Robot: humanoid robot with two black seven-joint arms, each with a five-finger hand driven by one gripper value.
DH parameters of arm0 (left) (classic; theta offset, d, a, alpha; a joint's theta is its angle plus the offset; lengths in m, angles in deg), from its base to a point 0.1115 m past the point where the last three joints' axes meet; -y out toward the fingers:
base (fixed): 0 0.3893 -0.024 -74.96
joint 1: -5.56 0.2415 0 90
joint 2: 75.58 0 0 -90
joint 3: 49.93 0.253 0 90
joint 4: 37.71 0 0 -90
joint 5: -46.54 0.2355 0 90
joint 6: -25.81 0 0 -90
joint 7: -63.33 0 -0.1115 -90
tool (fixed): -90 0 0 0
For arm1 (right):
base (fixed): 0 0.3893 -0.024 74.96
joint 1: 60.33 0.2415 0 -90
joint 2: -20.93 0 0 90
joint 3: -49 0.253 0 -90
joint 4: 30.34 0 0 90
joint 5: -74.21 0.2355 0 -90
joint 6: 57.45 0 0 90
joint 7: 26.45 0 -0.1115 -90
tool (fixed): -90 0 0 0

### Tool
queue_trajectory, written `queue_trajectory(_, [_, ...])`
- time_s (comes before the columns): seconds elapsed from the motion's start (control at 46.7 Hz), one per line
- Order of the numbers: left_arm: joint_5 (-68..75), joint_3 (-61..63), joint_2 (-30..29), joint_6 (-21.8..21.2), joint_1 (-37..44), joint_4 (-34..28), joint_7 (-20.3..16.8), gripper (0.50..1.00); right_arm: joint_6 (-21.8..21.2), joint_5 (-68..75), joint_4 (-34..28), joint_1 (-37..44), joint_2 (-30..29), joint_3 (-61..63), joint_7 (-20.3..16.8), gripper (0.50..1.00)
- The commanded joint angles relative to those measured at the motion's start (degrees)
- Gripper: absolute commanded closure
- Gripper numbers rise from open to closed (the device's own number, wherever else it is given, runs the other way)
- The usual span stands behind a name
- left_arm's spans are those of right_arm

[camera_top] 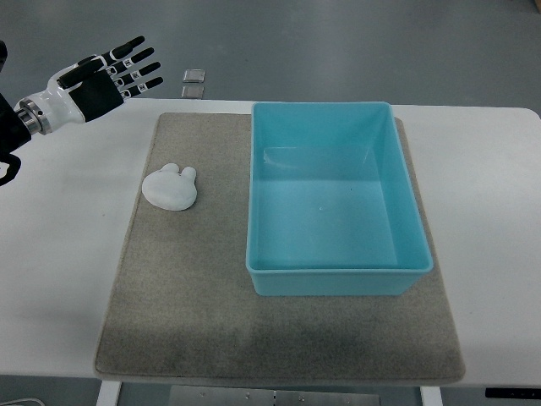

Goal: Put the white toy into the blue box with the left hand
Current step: 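Move the open left hand toward the white rabbit toy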

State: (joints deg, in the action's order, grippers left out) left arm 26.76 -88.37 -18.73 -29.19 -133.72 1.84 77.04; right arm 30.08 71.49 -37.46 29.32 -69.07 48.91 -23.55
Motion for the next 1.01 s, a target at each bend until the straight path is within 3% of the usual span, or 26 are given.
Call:
queue_trajectory(0.0, [0.0,-0.1,0.1,0.0,0.1,0.1,0.0,0.5,0.0,0.0,0.0,0.0,0.0,0.0,0.0,0.564])
queue_trajectory(0.793, [0.3,0.6,0.2,0.0,-0.1,-0.6,-0.3,0.5,0.0,0.0,0.0,0.0,0.0,0.0,0.0,0.564])
queue_trajectory(0.986, [8.3,0.7,0.2,0.0,-0.6,-3.3,-4.8,0.5,0.0,0.0,0.0,0.0,0.0,0.0,0.0,0.564])
